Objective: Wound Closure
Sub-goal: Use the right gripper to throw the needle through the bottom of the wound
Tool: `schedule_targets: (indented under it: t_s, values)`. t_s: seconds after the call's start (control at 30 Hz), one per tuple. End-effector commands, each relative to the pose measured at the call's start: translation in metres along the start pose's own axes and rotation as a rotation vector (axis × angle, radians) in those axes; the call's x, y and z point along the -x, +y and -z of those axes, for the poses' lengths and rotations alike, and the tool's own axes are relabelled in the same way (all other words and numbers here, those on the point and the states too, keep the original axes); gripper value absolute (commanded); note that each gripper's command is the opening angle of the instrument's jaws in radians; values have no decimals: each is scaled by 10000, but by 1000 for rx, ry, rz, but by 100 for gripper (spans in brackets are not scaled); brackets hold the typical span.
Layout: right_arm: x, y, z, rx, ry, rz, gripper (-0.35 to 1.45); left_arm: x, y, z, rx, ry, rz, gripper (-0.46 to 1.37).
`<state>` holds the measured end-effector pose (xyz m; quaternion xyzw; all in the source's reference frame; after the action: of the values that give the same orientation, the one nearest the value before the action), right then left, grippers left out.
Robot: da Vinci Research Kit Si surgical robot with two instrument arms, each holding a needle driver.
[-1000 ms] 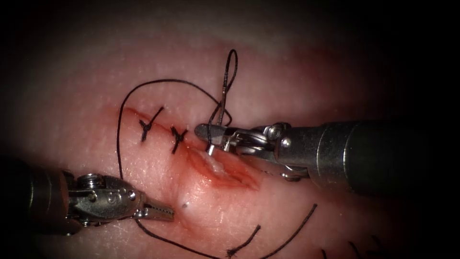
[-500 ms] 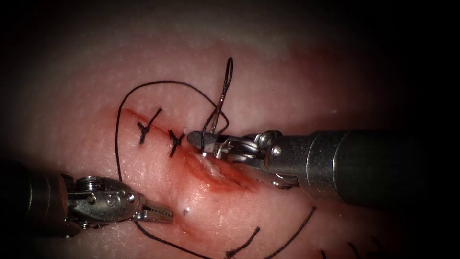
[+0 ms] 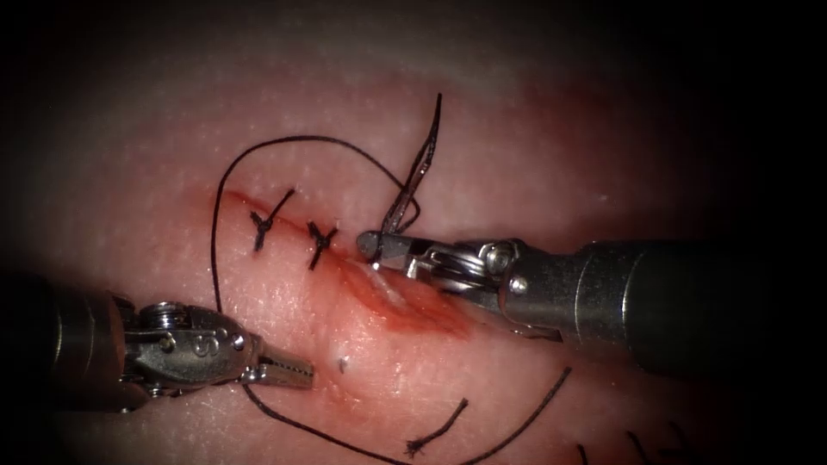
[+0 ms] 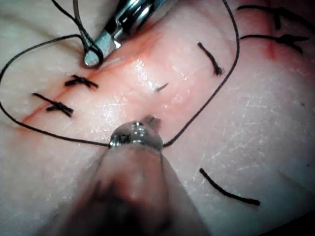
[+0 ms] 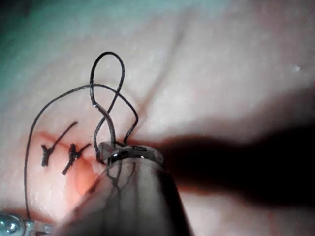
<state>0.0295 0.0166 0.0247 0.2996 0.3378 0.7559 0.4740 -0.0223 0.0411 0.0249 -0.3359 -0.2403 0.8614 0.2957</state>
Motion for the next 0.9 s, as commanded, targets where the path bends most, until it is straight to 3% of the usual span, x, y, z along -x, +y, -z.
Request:
schedule_targets:
  t_s: [0.03, 0.53, 0.9]
  values:
    - [0, 2, 0, 6, 10, 36, -35, 0, 0, 1, 6, 0, -1, -35]
    - [-45, 27, 8, 41, 121, 282, -35, 3, 3, 3, 7, 0, -3, -35]
    - [-61, 6, 9, 150, 221, 497, -35, 4, 5, 4, 6, 0, -3, -35]
